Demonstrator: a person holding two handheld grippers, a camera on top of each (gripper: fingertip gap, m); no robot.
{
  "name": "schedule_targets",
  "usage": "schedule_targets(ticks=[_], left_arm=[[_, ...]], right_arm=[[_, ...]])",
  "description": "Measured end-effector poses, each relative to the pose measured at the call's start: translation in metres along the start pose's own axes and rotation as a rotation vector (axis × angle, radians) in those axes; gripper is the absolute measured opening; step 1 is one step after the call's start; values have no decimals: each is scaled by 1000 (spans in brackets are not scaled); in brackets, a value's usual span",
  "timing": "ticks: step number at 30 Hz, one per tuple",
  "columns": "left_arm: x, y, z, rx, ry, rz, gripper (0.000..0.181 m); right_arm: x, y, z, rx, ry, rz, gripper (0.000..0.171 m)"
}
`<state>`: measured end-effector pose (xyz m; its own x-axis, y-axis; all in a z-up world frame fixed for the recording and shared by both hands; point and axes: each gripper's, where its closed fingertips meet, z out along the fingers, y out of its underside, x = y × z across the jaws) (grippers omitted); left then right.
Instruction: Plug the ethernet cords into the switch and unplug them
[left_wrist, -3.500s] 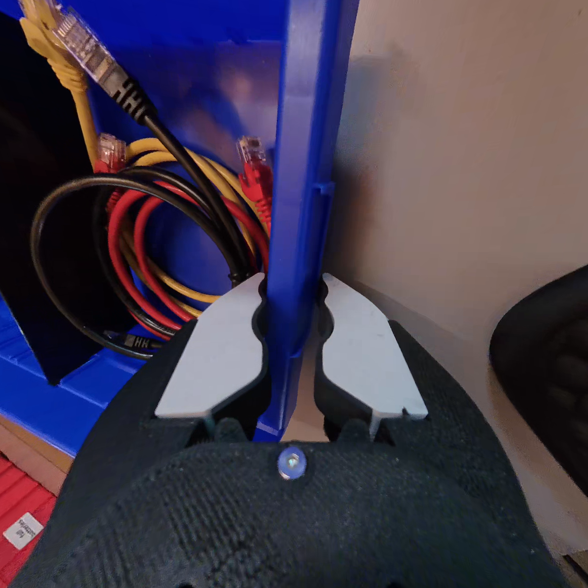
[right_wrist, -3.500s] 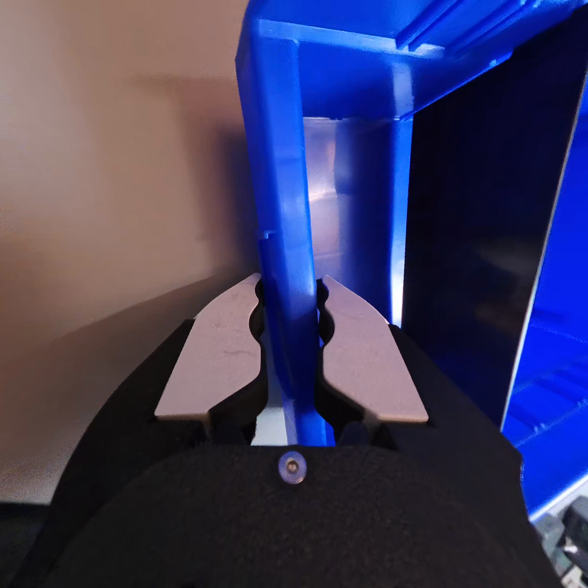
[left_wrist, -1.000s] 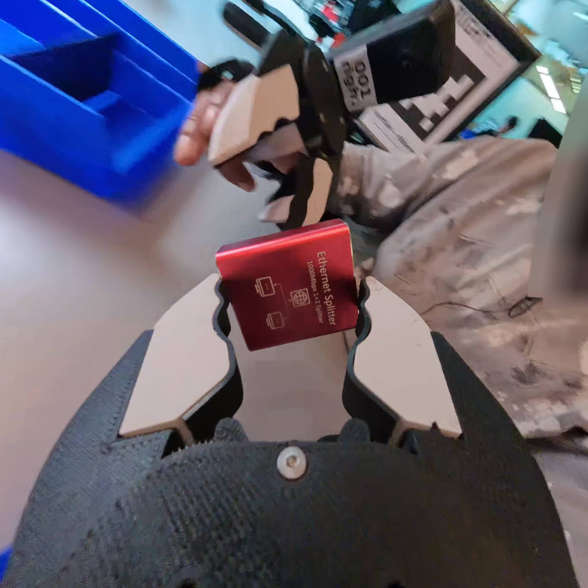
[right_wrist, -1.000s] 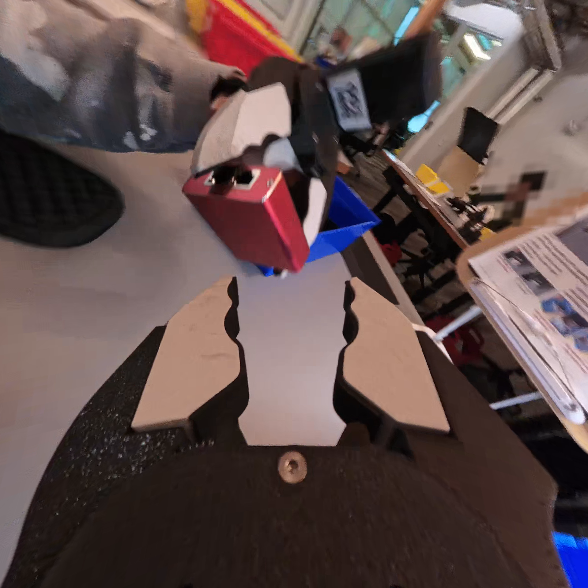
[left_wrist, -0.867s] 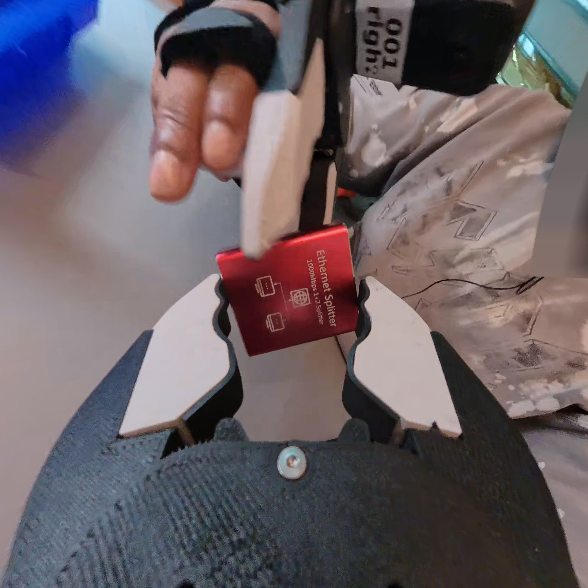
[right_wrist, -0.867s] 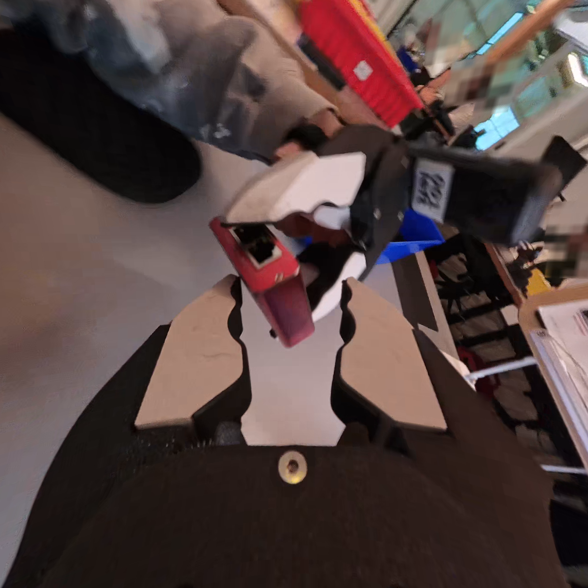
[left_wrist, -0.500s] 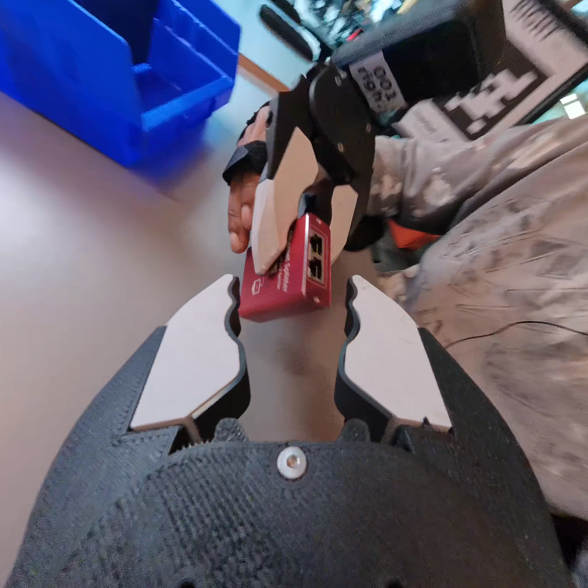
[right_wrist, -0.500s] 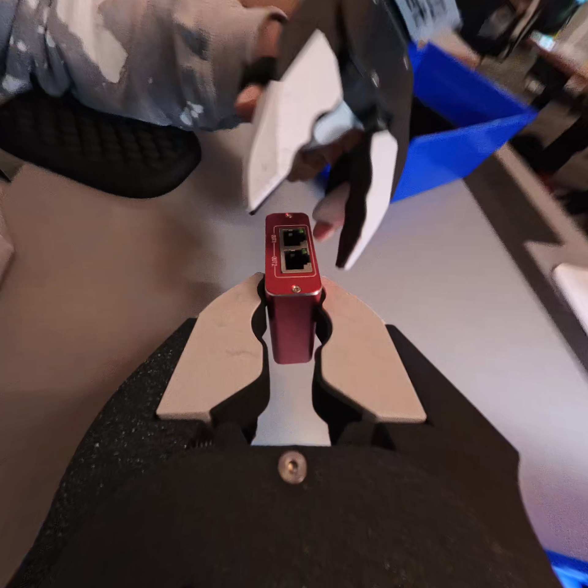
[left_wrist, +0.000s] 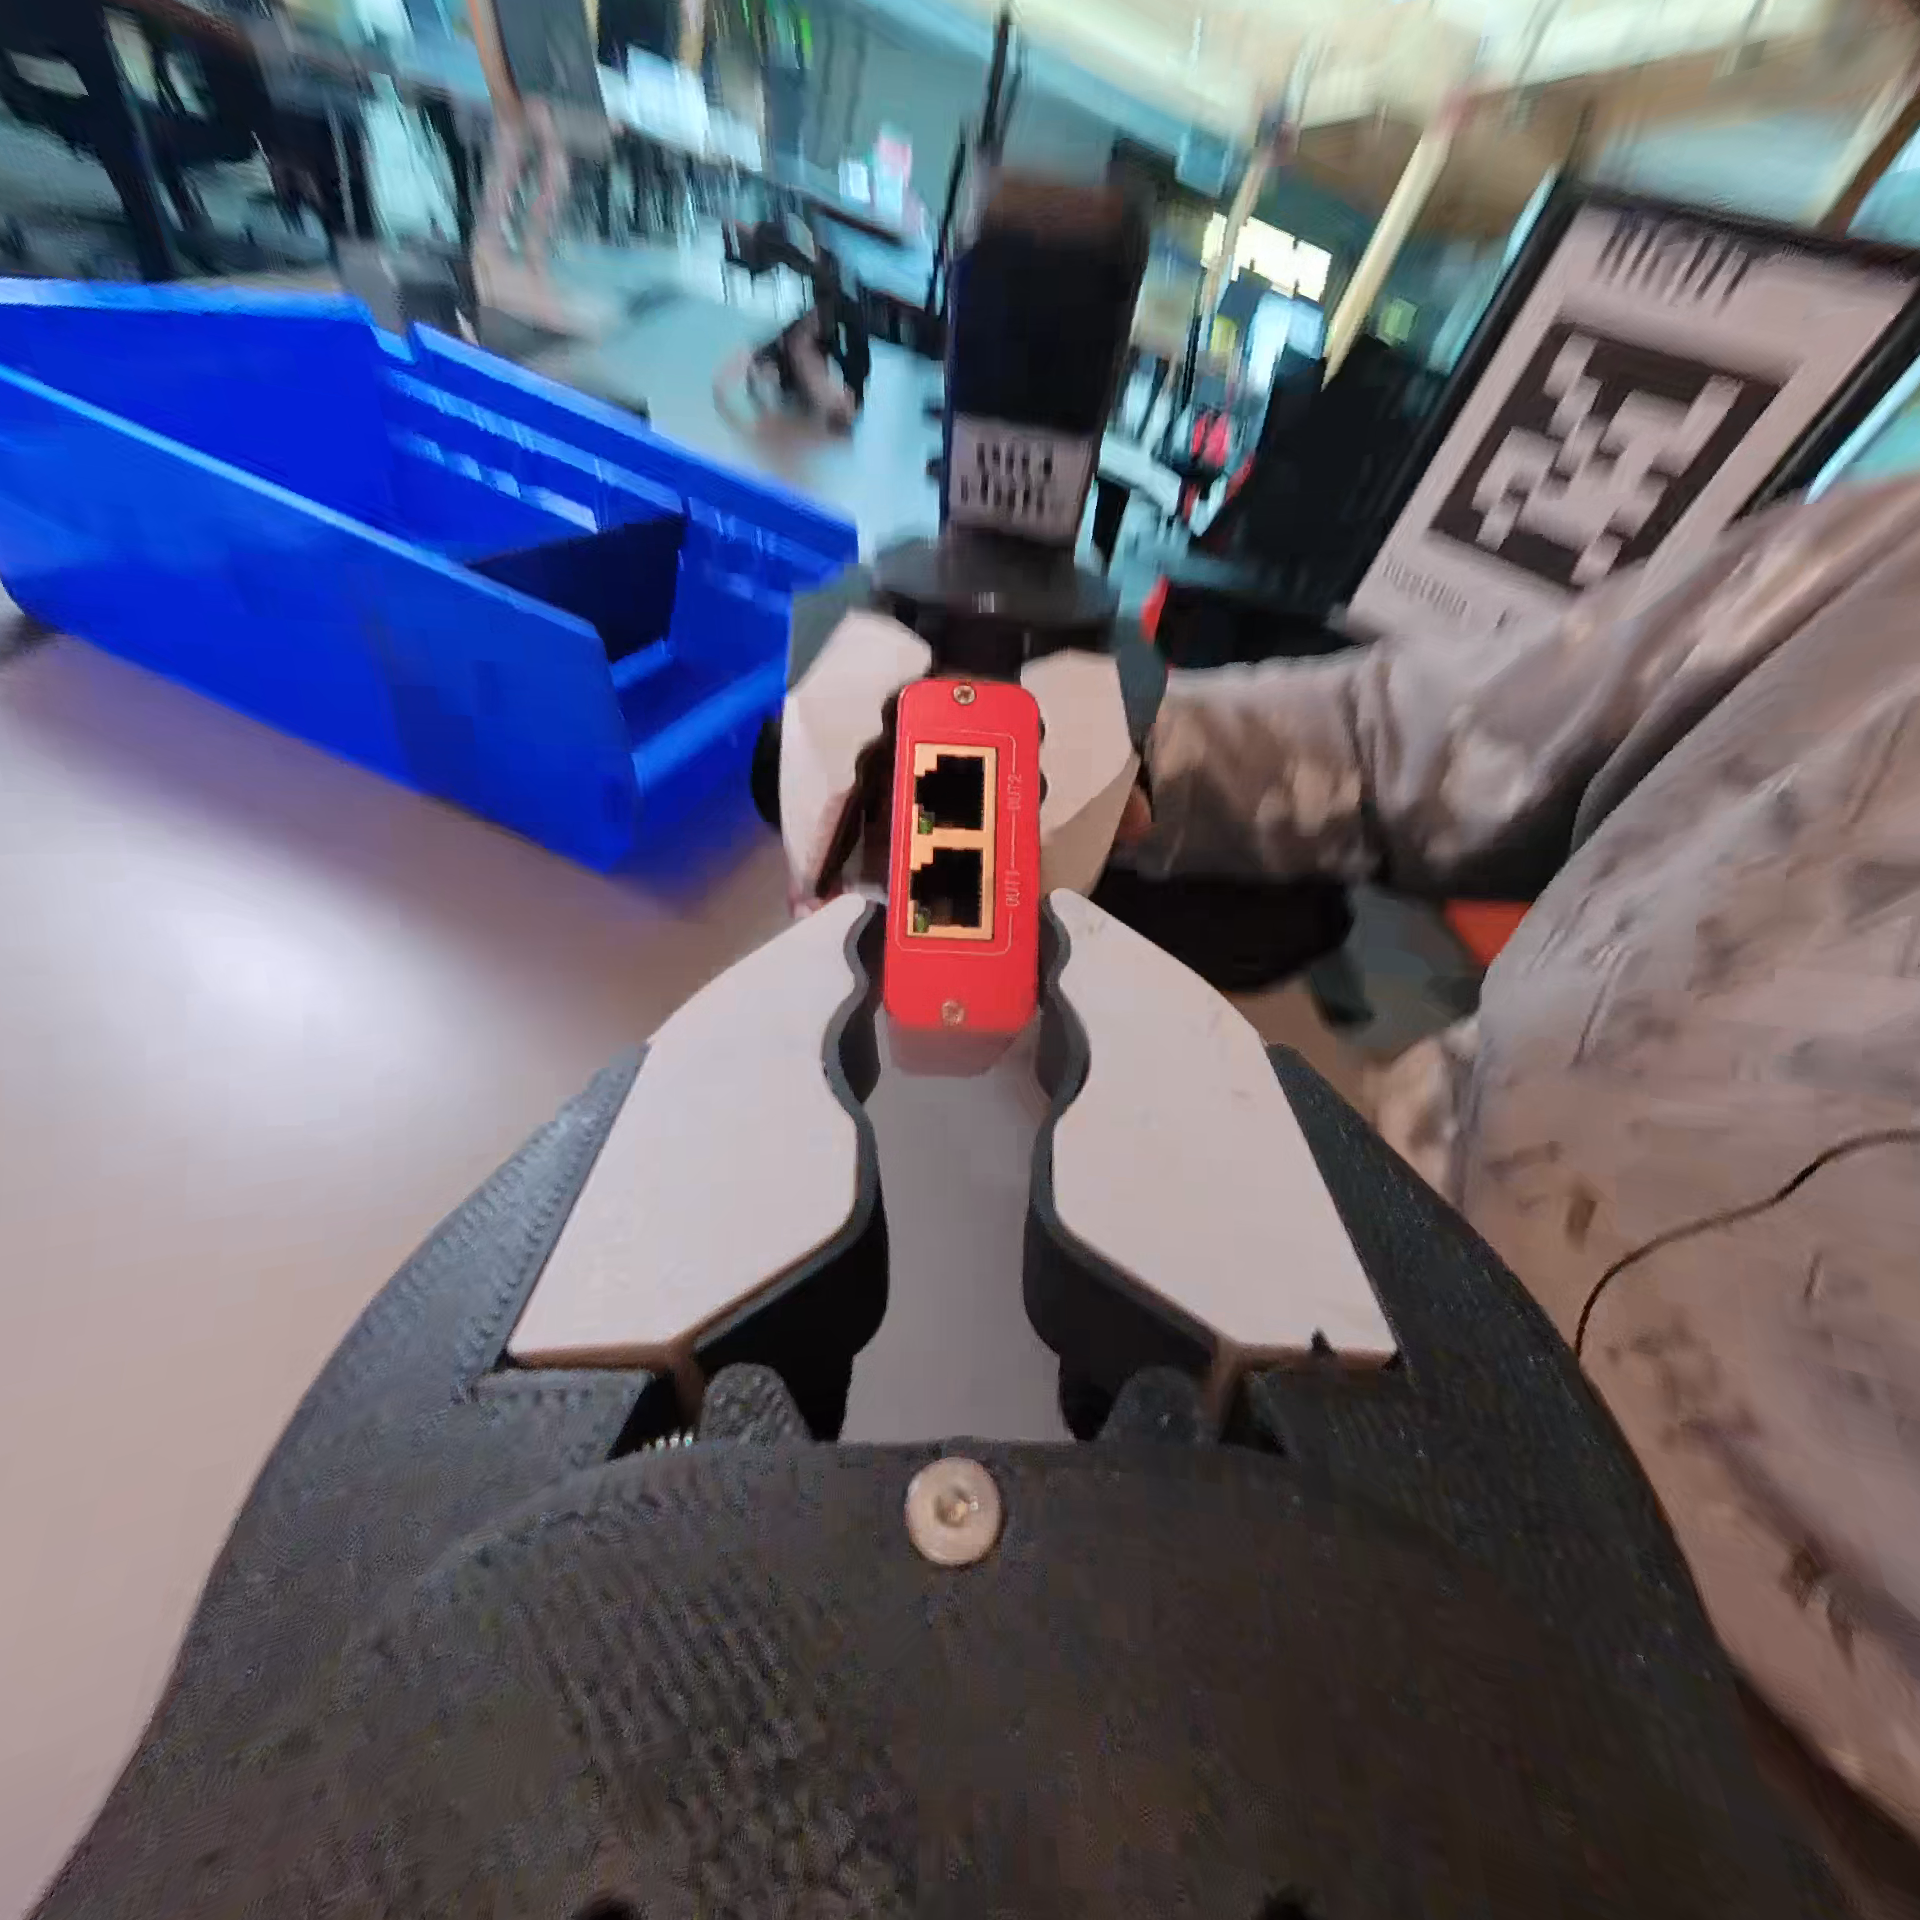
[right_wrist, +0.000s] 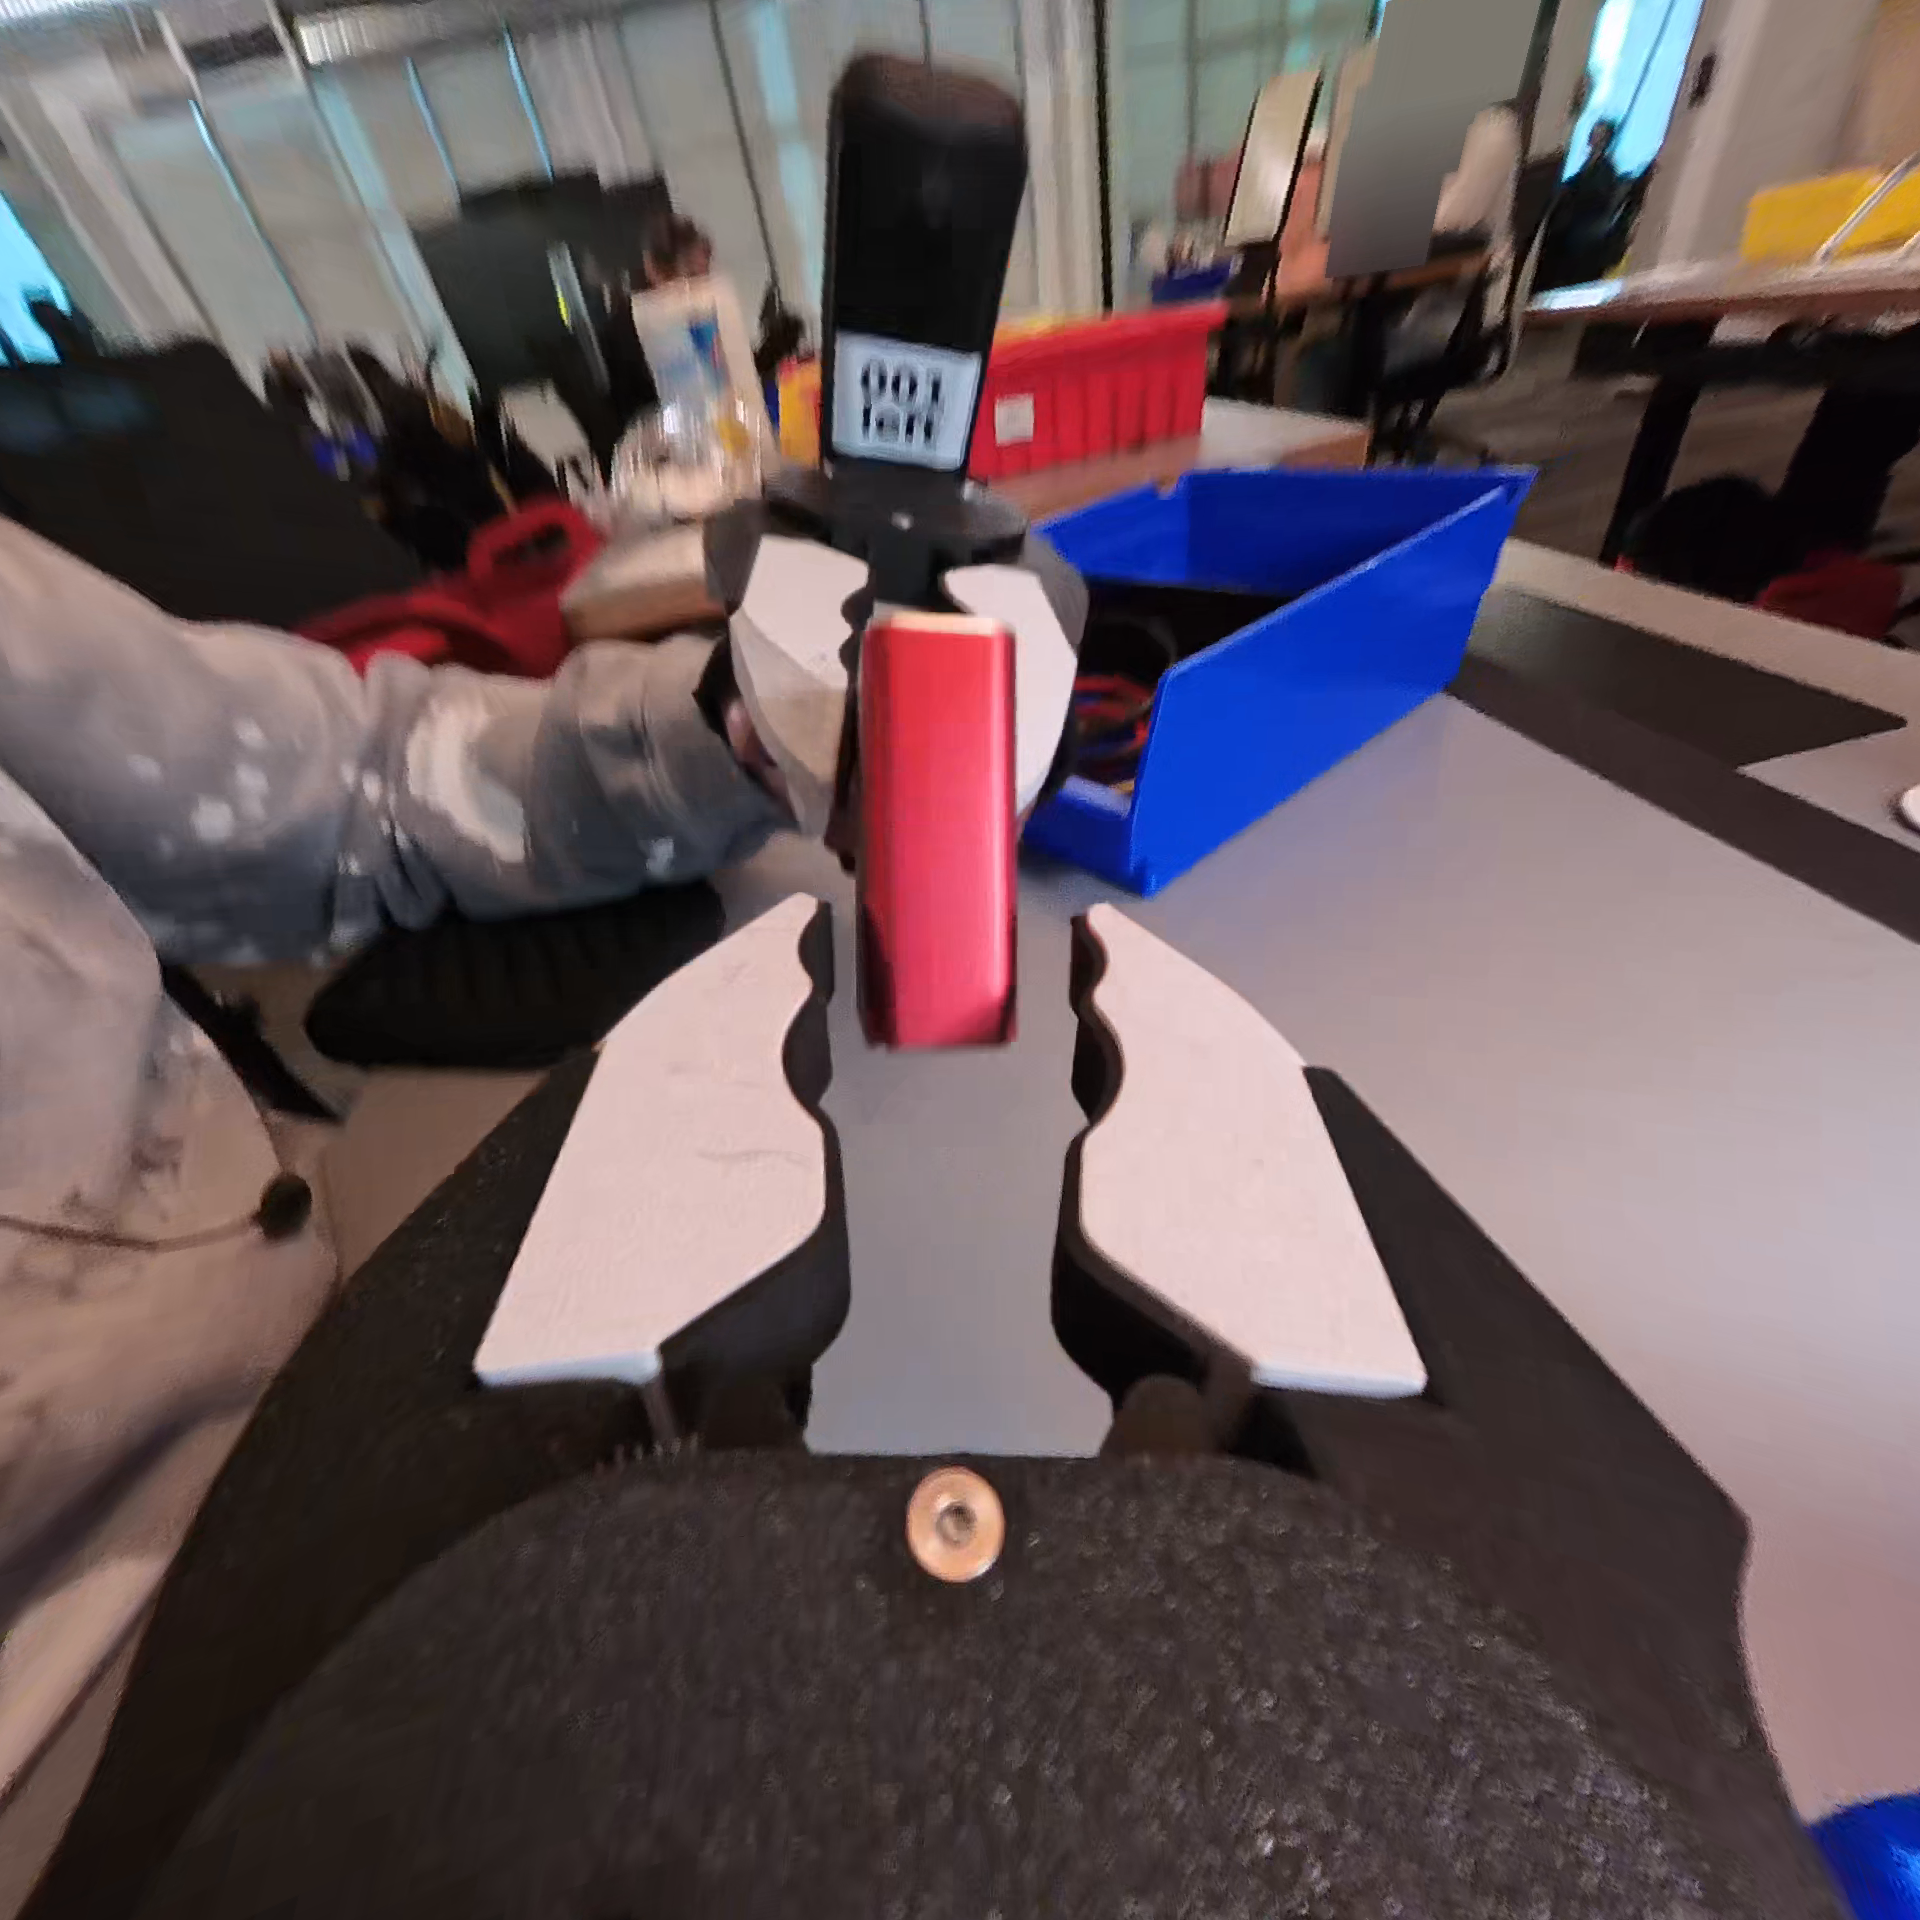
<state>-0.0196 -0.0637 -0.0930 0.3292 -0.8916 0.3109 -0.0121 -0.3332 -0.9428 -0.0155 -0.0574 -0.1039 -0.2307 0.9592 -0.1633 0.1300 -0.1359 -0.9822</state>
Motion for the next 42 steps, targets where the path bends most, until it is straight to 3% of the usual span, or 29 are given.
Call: schedule_targets(ticks=[4,8,13,20,31,42], left_arm=[[8,-27,-5,240,50,-32,27],[16,-30,0,290,63,-2,27],[23,-21,9,169,-7,138,27],[17,-2,14,31,-65,242,27],[37,-23,8,236,63,218,27],[37,-21,8,236,76,214,27]], right_arm=[[-8,-18,4,157,32,14,47],[-16,-35,2,246,21,0,29],[-23,-32,-6,232,-73,2,27],[-22,-22,-10,137,-39,-143,27],[-37,-21,5,126,-28,-218,32],[-39,-29,3,185,-29,-178,30]])
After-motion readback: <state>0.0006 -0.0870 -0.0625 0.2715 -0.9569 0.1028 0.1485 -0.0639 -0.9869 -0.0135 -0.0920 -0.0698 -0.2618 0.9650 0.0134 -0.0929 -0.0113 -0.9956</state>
